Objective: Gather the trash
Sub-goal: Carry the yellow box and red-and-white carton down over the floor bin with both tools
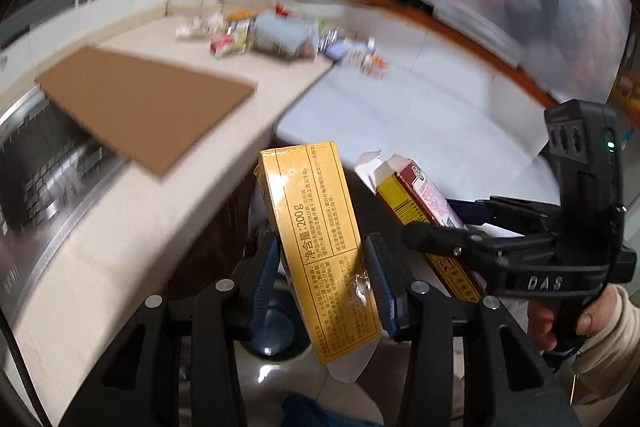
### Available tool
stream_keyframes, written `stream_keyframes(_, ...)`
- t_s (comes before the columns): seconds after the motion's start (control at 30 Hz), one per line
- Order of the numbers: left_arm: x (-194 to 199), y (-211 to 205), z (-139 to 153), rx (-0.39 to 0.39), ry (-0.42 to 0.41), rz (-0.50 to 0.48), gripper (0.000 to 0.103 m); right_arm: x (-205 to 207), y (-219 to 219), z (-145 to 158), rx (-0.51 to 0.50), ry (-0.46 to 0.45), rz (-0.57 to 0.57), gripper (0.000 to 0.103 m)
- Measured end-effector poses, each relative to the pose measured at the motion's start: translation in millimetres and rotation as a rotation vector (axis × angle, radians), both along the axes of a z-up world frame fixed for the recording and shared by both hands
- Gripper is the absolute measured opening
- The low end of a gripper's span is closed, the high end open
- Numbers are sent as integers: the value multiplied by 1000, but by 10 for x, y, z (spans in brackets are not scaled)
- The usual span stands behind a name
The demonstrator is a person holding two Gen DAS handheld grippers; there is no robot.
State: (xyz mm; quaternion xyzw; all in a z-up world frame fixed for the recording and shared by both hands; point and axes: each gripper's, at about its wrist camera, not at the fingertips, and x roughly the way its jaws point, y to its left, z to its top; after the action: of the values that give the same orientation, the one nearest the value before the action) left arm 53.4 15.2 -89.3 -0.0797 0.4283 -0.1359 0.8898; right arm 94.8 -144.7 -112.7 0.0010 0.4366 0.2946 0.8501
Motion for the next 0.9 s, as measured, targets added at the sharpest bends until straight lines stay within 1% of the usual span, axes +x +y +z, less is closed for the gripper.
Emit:
stream_keyframes(0.17,-43,14,-503,-14,84,0,42,-105,139,-484,-77,55,14,60)
stream_keyframes(0.33,72,2,-990,-15,171,-9,42,22,208,-1185,-117,194,-6,60)
stream_keyframes(0.4,129,-4,-1199,-11,205,-17,42,102,209,-1414,-119,244,-25,60)
stream_keyframes(0.5,252,-12,-1509,-9,256,-27,43,300,190,-1823,-110,357,-68,60)
stream_keyframes(0.7,491,-16,-2087,1,358,-46,43,590,211,-2335,-114,461,-114,60)
stream_keyframes(0.83,649,-37,-2417,10,416,-53,43,727,235,-2605,-134,484,-125,61)
stream_keyframes(0.9,693,-56,-2531,23,435,-60,44,756,243,-2694,-142,496,-133,62)
